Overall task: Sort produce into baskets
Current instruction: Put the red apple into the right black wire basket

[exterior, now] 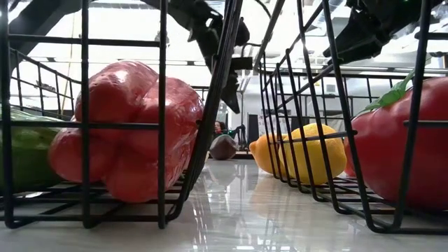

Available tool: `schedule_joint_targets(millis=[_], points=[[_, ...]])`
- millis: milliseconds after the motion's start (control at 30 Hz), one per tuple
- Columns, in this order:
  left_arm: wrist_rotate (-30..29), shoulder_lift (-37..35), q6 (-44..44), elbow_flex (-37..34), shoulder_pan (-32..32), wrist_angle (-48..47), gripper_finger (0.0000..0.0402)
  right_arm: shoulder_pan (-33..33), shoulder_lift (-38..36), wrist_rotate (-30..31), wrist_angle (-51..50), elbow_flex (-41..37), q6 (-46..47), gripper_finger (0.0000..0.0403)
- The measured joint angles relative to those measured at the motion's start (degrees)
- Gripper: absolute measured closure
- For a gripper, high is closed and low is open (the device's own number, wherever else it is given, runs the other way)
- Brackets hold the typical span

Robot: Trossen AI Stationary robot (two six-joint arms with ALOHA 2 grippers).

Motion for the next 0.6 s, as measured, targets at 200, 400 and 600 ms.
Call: schedule_joint_targets(millis=[200, 400, 600], points=[[-0.6, 0.6, -1.1, 0.2, 3.0, 0.9, 0.0104, -0.1, 0.0, -0.2, 1.6, 0.0, -1.0, 0.0054], [-7.9, 1.0, 1.9, 0.3, 1.6, 0.1, 0.0104, -0.1, 0.0, -0.4, 2.0, 0.0, -2.0, 0.0054], [1.1, 0.3, -5.7, 2.0, 0.4, -9.0, 0.0110, -0.1, 0.1, -0.4, 2.3, 0.0, -2.6, 0.0054]])
